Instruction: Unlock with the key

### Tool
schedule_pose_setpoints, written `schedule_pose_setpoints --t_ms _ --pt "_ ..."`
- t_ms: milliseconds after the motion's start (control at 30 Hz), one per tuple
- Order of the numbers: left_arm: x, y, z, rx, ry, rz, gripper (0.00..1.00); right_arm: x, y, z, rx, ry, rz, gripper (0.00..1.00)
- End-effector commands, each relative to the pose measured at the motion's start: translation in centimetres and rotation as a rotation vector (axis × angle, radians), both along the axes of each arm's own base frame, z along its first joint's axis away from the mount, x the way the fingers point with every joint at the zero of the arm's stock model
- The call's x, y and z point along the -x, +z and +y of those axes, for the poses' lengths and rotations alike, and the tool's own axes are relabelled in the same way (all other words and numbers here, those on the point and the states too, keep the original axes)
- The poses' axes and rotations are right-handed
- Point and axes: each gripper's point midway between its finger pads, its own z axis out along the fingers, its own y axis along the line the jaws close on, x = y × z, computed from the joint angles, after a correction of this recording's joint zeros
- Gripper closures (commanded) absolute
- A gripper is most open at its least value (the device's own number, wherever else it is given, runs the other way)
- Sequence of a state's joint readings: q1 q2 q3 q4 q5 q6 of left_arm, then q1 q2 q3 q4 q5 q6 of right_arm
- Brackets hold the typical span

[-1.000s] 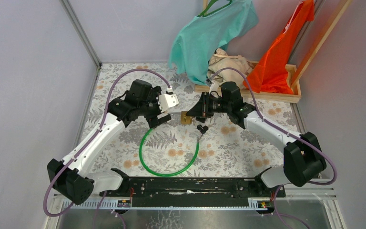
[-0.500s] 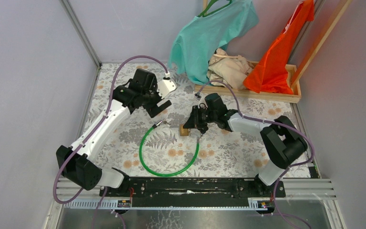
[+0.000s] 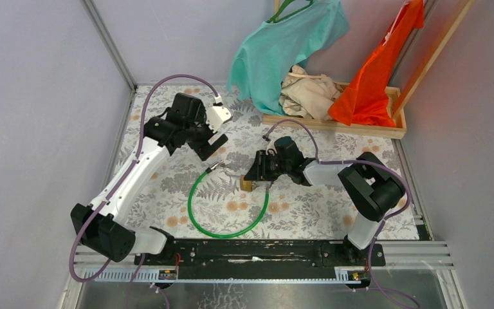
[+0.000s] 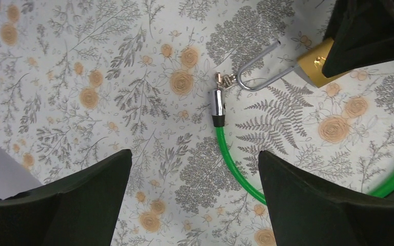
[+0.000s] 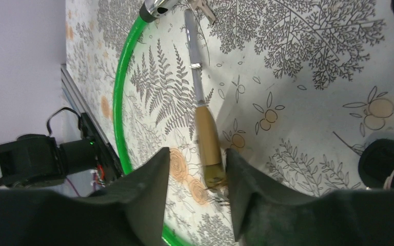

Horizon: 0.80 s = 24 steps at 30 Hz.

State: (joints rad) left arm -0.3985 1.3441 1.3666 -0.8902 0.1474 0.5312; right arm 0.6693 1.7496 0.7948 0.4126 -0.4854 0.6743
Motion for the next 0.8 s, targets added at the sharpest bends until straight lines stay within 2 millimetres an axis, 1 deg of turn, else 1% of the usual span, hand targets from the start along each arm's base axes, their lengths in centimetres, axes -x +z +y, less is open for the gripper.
schedule_pose_setpoints --t_ms 0,33,67,100,133,167,267,333,400,500,567,600,633,667,767 --pt "0.8 0.7 -0.8 0.041 -0.032 0.052 0.00 -1.5 2.0 0.3 -0.004 -0.007 -0.109 0.31" --pt "0.9 0.6 -0.9 0.042 -0.034 0.057 0.00 -1.6 2.2 0.0 0.014 -0.009 -0.129 0.26" --pt "0.9 0.6 -0.9 0.045 -0.033 0.060 0.00 -1.9 2.3 -0.4 0.039 -0.020 -0.147 0.19" --pt "0.8 0.7 -1.0 0.049 -0.033 0.060 0.00 -2.3 2.3 -0.9 0.076 -0.035 -0.163 0.02" --pt "0.8 0.8 -1.0 0.053 -0.034 0.058 0.00 -2.7 2.2 -1.3 0.121 -0.041 -0.175 0.00" --pt "0.8 0.9 -1.1 0.057 -0.027 0.060 0.00 -2.8 2.6 -2.0 0.167 -0.042 -0.186 0.01" --pt "0.5 1.2 -1.0 0.055 -0.009 0.071 0.00 -3.8 4.5 -3.6 0.241 -0.084 -0.271 0.01" --pt "0.2 1.2 -0.8 0.050 0.010 0.082 0.00 -4.6 5.5 -5.3 0.300 -0.152 -0.325 0.01" --pt "0.0 1.0 -0.6 0.046 0.021 0.097 0.00 -5.1 5.9 -7.1 0.368 -0.214 -0.358 0.01" --pt "-0.3 0.8 -0.5 0.057 0.031 0.097 0.00 -5.4 5.4 -9.9 0.484 -0.285 -0.364 0.01" --pt "-0.7 1.0 -0.5 0.076 0.049 0.081 0.00 -5.2 4.5 -11.1 0.538 -0.309 -0.357 0.01" --pt "-0.9 1.1 -0.5 0.084 0.057 0.077 0.00 -5.0 4.1 -11.4 0.551 -0.309 -0.356 0.03" --pt "-1.1 1.1 -0.6 0.088 0.065 0.074 0.00 -4.8 3.4 -11.7 0.563 -0.306 -0.350 0.08" --pt "-1.2 1.0 -0.6 0.091 0.073 0.078 0.00 -4.7 3.2 -11.7 0.561 -0.304 -0.349 0.12" --pt "-1.3 0.7 -0.6 0.095 0.095 0.094 0.00 -4.3 2.2 -11.1 0.546 -0.274 -0.332 0.19"
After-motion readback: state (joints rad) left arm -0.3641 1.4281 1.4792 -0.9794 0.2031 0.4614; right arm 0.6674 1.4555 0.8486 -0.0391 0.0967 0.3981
